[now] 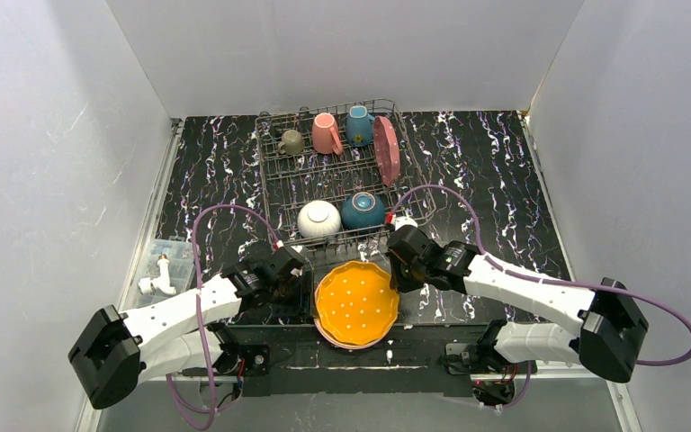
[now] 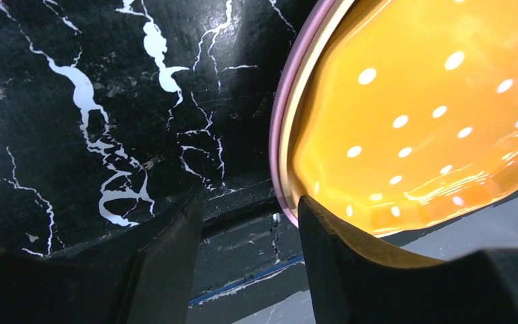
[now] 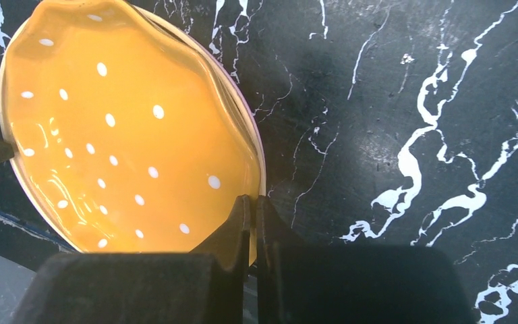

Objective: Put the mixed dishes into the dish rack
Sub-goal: Pick up the plate from the corner of the board.

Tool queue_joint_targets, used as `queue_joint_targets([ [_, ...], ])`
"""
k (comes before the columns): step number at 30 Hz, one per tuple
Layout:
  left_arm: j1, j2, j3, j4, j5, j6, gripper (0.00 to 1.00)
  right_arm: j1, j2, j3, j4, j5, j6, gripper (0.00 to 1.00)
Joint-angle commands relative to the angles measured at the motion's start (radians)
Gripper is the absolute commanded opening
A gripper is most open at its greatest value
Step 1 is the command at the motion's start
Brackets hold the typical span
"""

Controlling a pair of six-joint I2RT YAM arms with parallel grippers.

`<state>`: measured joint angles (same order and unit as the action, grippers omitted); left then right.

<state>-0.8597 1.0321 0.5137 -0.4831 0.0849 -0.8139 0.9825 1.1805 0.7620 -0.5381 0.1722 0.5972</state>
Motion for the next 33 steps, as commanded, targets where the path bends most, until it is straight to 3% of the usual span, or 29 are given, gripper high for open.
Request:
queue_joint_targets([
  [1, -0.004, -0.024, 0.04, -0.052, -0.011, 0.013, 0.53, -0.001, -0.049, 0.061, -0.051, 0.079, -0.008, 0.01],
  [17, -0.005, -0.001, 0.195, -0.05, 0.134, 0.022, 0.57, -0.002, -0.109, 0.093, -0.111, 0.118, -0.004, 0.01],
  [33, -0.024, 0.172, 0.151, 0.111, 0.174, -0.002, 0.55, -0.001, -0.147, 0.106, -0.153, 0.122, 0.012, 0.01],
])
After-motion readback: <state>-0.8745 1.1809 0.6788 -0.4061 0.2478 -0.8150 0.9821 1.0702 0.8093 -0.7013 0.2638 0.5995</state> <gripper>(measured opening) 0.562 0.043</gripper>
